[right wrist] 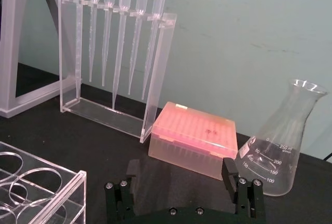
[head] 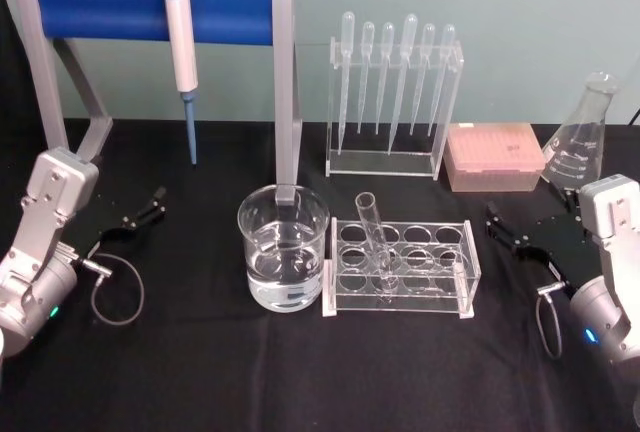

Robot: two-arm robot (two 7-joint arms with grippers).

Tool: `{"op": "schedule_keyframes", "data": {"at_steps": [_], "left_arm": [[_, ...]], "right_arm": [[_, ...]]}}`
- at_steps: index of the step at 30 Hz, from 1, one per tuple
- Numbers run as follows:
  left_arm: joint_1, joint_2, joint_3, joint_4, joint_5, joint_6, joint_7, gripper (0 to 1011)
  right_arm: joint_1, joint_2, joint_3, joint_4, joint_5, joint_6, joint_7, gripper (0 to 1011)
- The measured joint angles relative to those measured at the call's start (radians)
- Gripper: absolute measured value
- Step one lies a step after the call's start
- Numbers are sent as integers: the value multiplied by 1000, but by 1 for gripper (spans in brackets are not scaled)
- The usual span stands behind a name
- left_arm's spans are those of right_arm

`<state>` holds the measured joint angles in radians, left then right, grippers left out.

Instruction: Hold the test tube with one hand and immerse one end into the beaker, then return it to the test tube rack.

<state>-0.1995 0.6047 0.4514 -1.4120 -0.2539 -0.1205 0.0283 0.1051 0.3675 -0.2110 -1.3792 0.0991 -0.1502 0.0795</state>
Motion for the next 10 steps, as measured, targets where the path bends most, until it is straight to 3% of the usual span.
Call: {"op": "schedule_keyframes", "data": {"at_steps": [10], "left_arm": [[0,0,0,0,0,0,0,1000]], "right_arm": [[-1,2,0,-2,1,-1,0,1000]]}}
